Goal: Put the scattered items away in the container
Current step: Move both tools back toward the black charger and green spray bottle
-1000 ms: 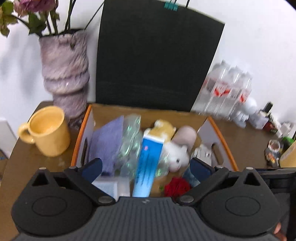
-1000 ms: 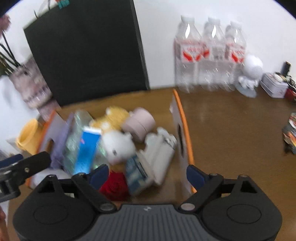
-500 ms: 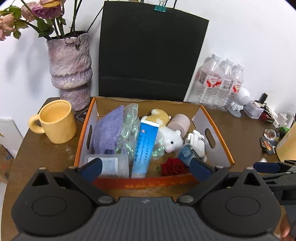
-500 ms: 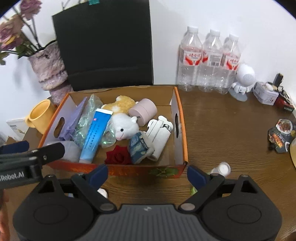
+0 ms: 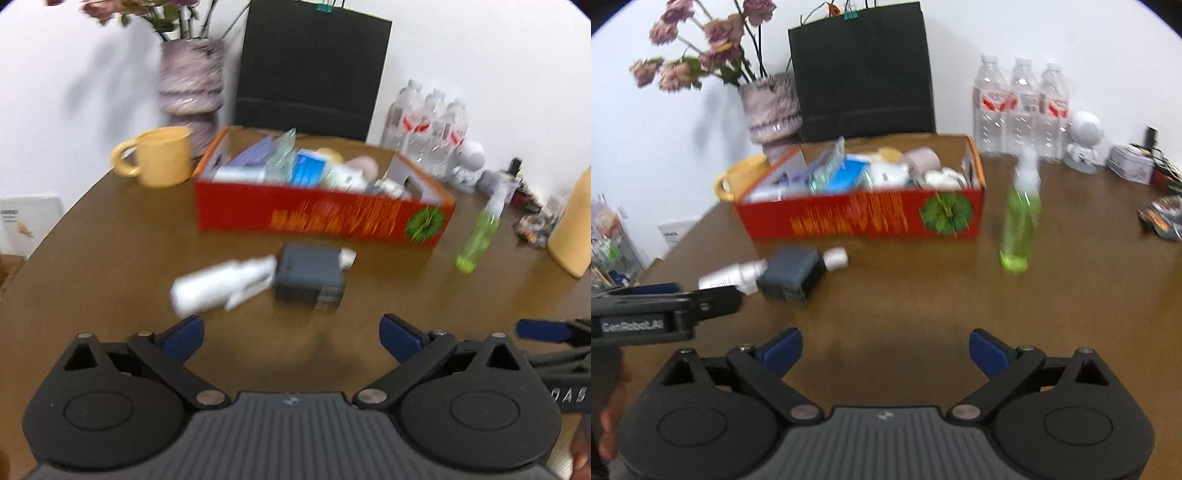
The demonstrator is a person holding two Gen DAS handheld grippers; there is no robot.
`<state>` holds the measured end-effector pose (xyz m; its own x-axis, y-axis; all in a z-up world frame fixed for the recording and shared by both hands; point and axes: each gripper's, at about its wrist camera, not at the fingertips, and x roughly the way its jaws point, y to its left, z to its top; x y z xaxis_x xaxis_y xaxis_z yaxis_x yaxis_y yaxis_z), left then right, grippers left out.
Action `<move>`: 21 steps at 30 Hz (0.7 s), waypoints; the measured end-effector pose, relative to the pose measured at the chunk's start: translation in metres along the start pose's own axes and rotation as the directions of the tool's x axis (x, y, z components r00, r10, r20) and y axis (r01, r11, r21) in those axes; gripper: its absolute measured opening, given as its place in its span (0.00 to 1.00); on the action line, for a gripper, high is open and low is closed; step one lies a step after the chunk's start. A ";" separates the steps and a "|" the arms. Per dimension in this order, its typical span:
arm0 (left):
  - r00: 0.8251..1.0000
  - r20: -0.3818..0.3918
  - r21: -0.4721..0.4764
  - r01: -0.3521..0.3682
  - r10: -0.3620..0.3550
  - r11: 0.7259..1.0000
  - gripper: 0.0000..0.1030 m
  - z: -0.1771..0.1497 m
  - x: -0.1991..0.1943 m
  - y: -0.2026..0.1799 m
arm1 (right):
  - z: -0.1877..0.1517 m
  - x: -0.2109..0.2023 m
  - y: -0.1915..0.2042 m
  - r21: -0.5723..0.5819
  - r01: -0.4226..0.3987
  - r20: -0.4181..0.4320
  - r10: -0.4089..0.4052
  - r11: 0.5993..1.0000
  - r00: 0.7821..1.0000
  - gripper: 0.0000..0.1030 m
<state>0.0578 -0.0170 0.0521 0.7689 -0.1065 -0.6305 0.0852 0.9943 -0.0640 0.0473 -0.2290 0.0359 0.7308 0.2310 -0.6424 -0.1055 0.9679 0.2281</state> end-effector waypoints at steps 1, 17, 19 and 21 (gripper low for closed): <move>1.000 0.006 0.010 -0.017 0.017 1.000 1.00 -0.012 -0.004 -0.001 | -0.012 -0.001 0.000 -0.007 0.010 0.006 -0.010 1.000 1.000 0.94; 0.999 -0.003 0.128 -0.049 0.050 0.991 1.00 -0.070 -0.006 -0.013 | -0.072 0.003 0.010 -0.081 0.097 0.053 -0.093 0.992 0.994 0.99; 0.999 -0.012 0.102 -0.042 0.044 0.994 1.00 -0.070 -0.004 -0.010 | -0.072 0.004 0.007 -0.065 0.092 0.047 -0.089 0.994 0.995 1.00; 0.999 -0.016 0.090 -0.040 0.042 0.995 1.00 -0.070 -0.003 -0.009 | -0.071 0.005 0.006 -0.066 0.095 0.046 -0.092 0.993 0.995 1.00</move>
<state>0.0102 -0.0256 0.0007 0.7617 -0.0650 -0.6446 0.1112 0.9933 0.0312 0.0019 -0.2147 -0.0180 0.7679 0.1362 -0.6259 -0.0798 0.9899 0.1175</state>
